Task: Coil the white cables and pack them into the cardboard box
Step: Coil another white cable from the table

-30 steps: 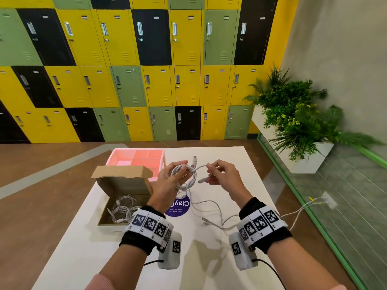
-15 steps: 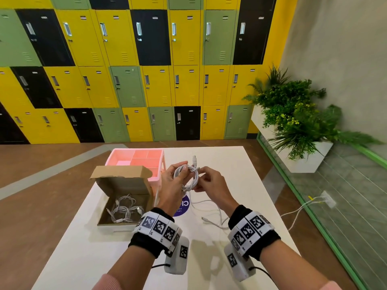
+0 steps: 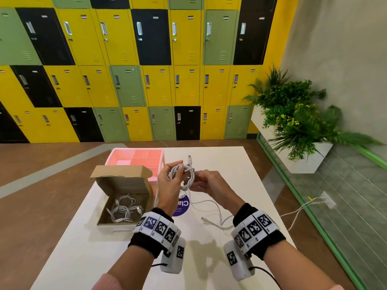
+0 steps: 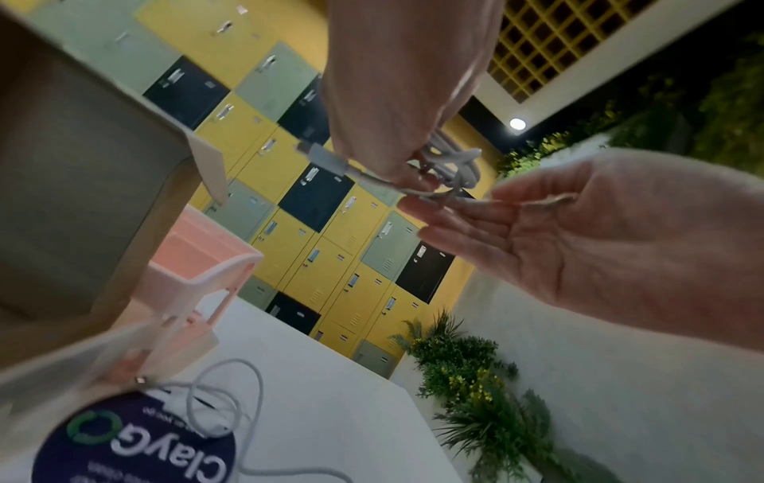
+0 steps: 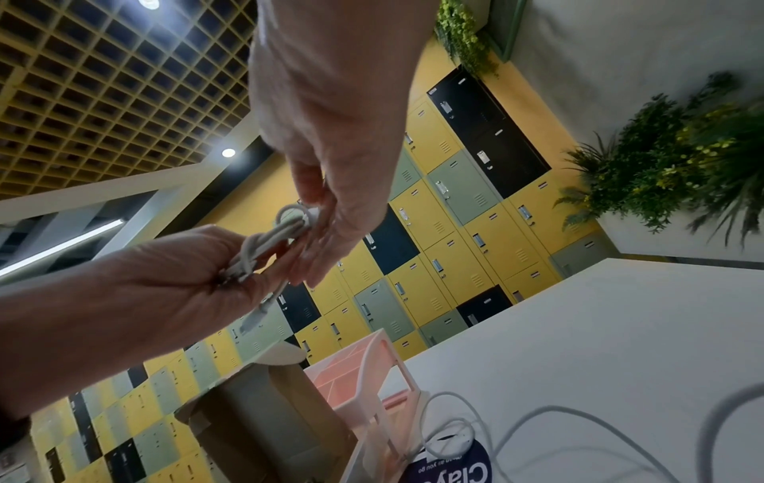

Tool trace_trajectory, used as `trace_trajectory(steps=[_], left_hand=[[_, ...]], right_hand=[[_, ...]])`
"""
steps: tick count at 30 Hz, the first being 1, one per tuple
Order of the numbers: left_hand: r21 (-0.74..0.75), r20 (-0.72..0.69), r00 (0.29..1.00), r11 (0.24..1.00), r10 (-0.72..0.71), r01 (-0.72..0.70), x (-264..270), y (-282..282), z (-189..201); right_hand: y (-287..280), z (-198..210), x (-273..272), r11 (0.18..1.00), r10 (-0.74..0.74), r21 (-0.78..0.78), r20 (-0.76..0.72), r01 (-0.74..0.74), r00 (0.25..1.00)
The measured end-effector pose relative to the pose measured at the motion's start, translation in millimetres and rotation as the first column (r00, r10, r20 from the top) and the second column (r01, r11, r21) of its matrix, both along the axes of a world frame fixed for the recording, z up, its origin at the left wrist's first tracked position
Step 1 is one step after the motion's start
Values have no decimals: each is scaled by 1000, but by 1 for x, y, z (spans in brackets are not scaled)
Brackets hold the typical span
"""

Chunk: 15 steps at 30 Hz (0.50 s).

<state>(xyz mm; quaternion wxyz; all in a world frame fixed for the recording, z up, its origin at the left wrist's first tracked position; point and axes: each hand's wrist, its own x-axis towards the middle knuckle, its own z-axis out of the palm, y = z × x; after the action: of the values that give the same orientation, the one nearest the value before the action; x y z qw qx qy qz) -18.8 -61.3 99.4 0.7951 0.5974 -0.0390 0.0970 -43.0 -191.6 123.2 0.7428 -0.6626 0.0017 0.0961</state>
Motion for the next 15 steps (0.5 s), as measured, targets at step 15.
trace_trajectory(steps=[15], left_hand=[[218,67,997,975,-46,31,-1,0,0]], right_hand=[[-8,-10,0,996,-61,-64,88,67,994]])
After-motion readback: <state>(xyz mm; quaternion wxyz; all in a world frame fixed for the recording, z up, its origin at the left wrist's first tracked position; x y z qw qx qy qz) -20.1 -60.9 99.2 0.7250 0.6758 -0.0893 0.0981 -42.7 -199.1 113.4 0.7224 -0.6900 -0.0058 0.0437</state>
